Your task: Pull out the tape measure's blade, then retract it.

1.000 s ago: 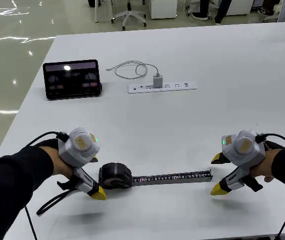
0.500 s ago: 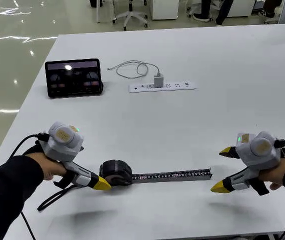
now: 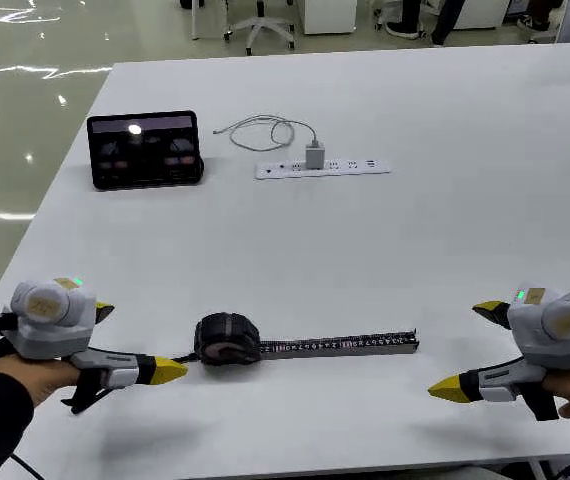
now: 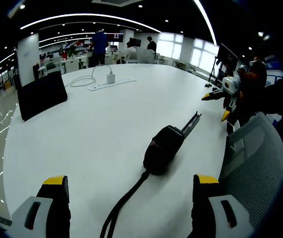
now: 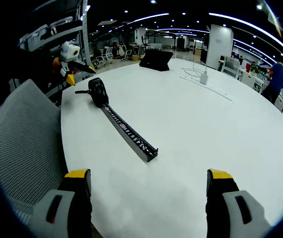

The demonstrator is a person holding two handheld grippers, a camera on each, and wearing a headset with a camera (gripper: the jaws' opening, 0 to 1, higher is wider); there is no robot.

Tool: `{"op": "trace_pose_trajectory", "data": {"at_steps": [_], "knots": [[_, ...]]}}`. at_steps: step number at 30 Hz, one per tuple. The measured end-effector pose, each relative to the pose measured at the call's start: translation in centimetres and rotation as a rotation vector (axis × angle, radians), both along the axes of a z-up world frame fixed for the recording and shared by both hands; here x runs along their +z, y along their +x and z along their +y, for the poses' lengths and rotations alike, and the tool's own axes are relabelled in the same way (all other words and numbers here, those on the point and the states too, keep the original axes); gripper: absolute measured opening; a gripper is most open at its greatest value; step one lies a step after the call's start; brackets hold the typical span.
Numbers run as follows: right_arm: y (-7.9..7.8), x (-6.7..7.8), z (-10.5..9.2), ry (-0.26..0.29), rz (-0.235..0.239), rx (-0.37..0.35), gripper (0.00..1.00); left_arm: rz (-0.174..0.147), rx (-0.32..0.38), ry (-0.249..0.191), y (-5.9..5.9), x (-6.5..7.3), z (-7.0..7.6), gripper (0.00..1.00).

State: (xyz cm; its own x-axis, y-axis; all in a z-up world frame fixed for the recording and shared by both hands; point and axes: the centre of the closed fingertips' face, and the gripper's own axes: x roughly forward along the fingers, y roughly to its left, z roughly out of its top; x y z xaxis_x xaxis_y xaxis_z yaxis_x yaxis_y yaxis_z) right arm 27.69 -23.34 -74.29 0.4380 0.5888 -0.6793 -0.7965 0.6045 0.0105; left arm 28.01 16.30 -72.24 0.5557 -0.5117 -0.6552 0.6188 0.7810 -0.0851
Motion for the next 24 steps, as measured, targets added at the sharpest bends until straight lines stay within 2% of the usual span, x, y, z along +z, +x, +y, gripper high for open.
{"op": "trace_pose_trajectory", "data": {"at_steps": [5, 8, 11, 15, 18, 22, 24], "knots": [[-1.1, 0.6, -1.3, 0.017, -0.024, -0.048, 0.95, -0.033, 0.039, -0.026, -1.4, 0.8, 0.7, 1.00], [-2.2, 0.9, -1.9, 0.029, -0.030, -0.050, 0.94, -0.043, 0.037, -0.016, -2.5, 0.9, 1.0, 1.00], [-3.0, 1.5, -2.6, 0.023, -0.039, -0.066, 1.00, -0.050, 0.047, -0.023, -3.3, 1.2, 1.5, 1.00], [-3.3, 2.1, -4.2, 0.016, -0.067, -0.088, 1.00, -0.040, 0.053, -0.026, -4.0, 1.0, 2.2, 1.00], [-3.8, 2.5, -5.0, 0.027, -0.067, -0.119, 1.00, -0.044, 0.060, -0.036, -4.4, 1.3, 2.1, 1.00], [-4.9, 2.3, -5.8, 0.020, -0.076, -0.113, 1.00, -0.055, 0.060, -0.031, -4.6, 1.5, 1.8, 1.00], [-5.2, 2.1, -6.3, 0.015, -0.067, -0.122, 1.00, -0.024, 0.076, -0.038, -4.8, 1.2, 1.9, 1.00]]}}
